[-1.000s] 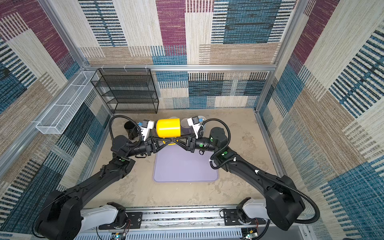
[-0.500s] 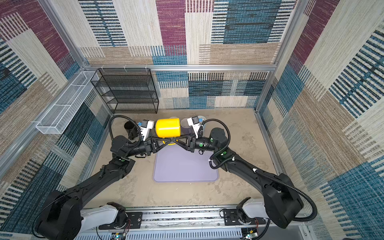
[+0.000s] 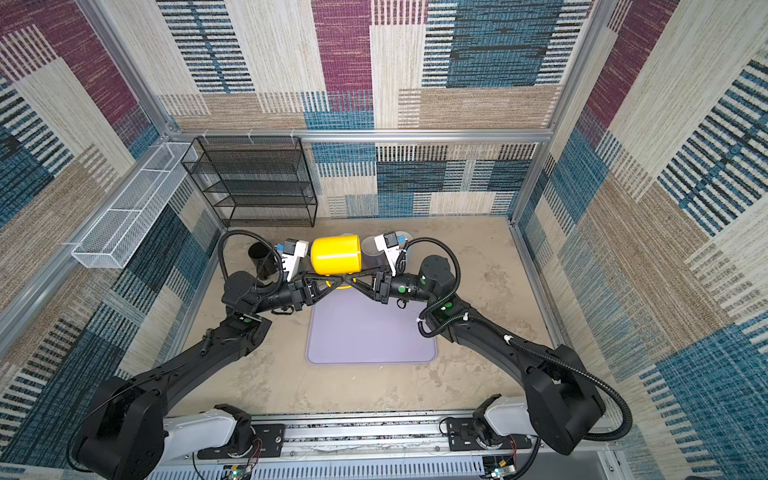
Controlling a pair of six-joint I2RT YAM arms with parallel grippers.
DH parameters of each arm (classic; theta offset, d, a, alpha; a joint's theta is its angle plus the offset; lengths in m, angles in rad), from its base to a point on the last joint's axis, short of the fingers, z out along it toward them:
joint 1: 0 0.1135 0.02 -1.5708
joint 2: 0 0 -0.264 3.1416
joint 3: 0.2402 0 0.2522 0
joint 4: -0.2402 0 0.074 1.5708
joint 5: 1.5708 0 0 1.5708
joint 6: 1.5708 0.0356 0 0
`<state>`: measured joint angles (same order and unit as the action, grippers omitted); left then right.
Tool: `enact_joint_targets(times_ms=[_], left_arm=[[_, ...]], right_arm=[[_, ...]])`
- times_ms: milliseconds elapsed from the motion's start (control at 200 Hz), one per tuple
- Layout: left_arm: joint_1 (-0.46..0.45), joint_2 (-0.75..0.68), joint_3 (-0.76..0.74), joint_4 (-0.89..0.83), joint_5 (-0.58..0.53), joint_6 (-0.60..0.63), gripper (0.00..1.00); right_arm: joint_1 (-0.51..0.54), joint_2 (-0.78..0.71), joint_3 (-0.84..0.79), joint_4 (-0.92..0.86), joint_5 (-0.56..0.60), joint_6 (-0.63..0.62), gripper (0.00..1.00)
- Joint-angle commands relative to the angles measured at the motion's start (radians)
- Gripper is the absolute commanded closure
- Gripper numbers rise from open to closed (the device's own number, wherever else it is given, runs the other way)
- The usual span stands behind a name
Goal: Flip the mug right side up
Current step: 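Grasp the yellow mug's handle with the right gripper while the left holds the base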
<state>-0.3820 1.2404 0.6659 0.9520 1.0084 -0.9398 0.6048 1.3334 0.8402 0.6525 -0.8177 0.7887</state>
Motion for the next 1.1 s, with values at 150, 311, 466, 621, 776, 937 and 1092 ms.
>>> enact_joint_targets(times_ms=[150,311,466,621,776,937,1092], left_arm=[[-0.008,0.003,0.0,0.016,0.027,-0.003,1.0],[-0.013,0.005,0.002,0.008,0.032,0.004,1.0],[-0.017,0.003,0.004,-0.004,0.035,0.012,1.0],[-0.017,-0.004,0.003,-0.019,0.034,0.021,1.0],[-0.017,-0.012,0.0,-0.029,0.032,0.025,1.0],[-0.018,-0.018,0.004,-0.057,0.029,0.038,1.0],[-0.017,-0.011,0.011,-0.073,0.039,0.04,0.97]], right_arm=[[0.005,-0.002,0.013,0.116,-0.039,0.026,0.74],[0.004,0.001,0.016,0.116,-0.038,0.027,0.75],[0.004,-0.001,0.013,0.115,-0.029,0.027,0.77],[0.005,-0.002,0.014,0.114,-0.029,0.028,0.87],[0.004,-0.002,0.014,0.111,-0.032,0.028,0.9],[0.005,-0.006,0.012,0.098,-0.018,0.027,1.0],[0.004,-0.018,0.009,0.079,-0.006,0.012,1.0]])
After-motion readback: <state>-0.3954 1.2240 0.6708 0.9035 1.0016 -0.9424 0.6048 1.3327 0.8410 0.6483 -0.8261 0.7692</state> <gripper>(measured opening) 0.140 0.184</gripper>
